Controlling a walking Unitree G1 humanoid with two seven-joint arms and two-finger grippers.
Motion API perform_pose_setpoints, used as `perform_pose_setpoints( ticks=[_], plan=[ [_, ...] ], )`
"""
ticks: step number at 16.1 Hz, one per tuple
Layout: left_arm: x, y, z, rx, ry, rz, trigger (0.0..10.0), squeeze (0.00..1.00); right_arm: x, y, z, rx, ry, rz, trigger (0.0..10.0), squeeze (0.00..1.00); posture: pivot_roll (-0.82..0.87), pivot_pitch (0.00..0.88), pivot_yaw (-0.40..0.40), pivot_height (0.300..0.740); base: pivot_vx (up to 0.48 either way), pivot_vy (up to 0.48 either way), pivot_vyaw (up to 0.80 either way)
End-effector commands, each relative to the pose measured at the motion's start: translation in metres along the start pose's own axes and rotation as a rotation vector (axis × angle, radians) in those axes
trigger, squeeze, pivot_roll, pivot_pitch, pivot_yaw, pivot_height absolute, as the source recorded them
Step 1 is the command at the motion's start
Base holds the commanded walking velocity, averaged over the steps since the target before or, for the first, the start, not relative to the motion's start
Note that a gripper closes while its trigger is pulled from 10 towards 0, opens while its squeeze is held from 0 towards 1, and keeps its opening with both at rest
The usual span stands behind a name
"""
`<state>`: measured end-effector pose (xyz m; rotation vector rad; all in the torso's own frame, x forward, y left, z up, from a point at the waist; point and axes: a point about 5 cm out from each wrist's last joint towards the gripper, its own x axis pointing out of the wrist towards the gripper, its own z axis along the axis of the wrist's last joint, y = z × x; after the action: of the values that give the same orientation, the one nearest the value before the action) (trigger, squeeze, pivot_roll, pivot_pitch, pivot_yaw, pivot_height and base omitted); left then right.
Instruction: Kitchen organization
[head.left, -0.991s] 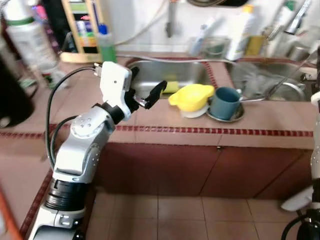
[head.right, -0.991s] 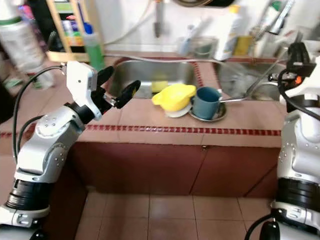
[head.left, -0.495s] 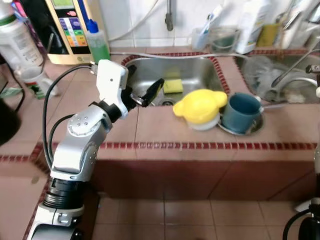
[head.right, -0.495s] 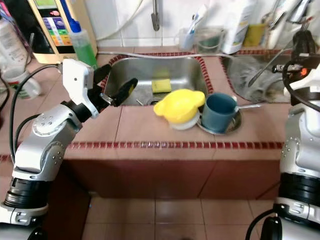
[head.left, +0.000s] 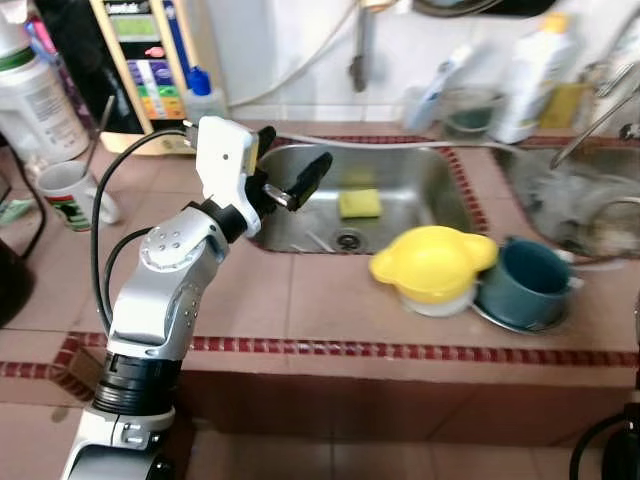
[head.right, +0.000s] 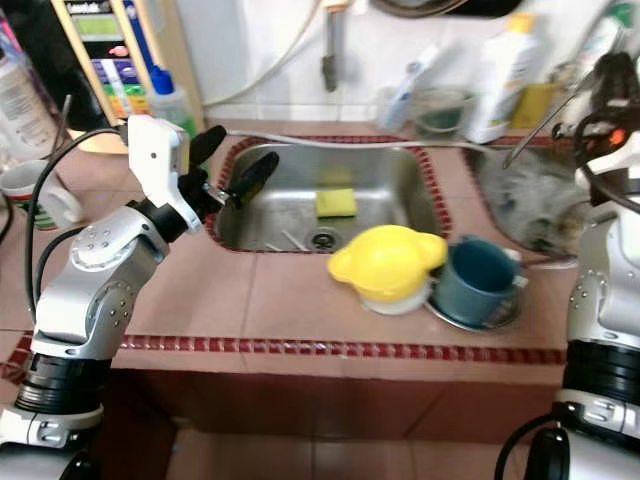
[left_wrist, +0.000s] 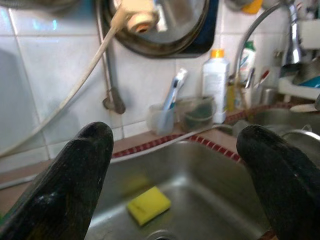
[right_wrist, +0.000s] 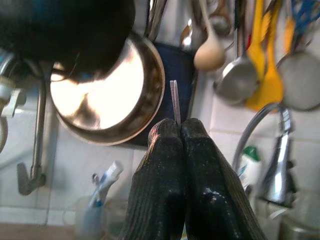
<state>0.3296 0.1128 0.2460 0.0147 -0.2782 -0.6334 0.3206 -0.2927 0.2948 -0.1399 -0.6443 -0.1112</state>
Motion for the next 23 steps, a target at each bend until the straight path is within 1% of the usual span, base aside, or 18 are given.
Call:
perform_pose_setpoints(
  ticks=[1, 2, 6, 8, 23],
  plan=[
    [0.0021, -0.0034, 0.0010, 0.009, -0.006, -0.012, 10.0, 0.00, -0.0002, -0.0035, 0.0004, -0.002, -0.002, -0.011, 10.0, 0.00, -0.12, 0.052, 0.022, 0.740, 0.000, 0.000, 0.00],
    [0.0013, -0.0050, 0.0009, -0.003, -0.011, -0.026, 10.0, 0.00, 0.0001, -0.0029, -0.0004, 0.000, 0.000, -0.007, 10.0, 0.00, -0.12, 0.052, 0.023, 0.740, 0.000, 0.000, 0.00],
    [0.0015, -0.0060, 0.0015, 0.018, -0.016, -0.032, 10.0, 0.00, 0.0014, -0.0041, -0.0007, -0.002, 0.001, -0.006, 10.0, 0.00, -0.12, 0.059, 0.019, 0.740, 0.000, 0.000, 0.00],
    [0.0005, -0.0080, 0.0026, 0.003, -0.027, -0.055, 10.0, 0.00, 0.0007, -0.0056, -0.0015, -0.005, 0.004, -0.006, 10.0, 0.00, -0.12, 0.061, 0.018, 0.740, 0.000, 0.000, 0.00],
    [0.0003, -0.0094, 0.0056, 0.005, -0.037, -0.076, 10.0, 0.00, 0.0034, -0.0099, -0.0038, -0.004, 0.013, -0.011, 10.0, 0.00, -0.12, 0.078, 0.018, 0.740, 0.325, 0.000, 0.00]
  ],
)
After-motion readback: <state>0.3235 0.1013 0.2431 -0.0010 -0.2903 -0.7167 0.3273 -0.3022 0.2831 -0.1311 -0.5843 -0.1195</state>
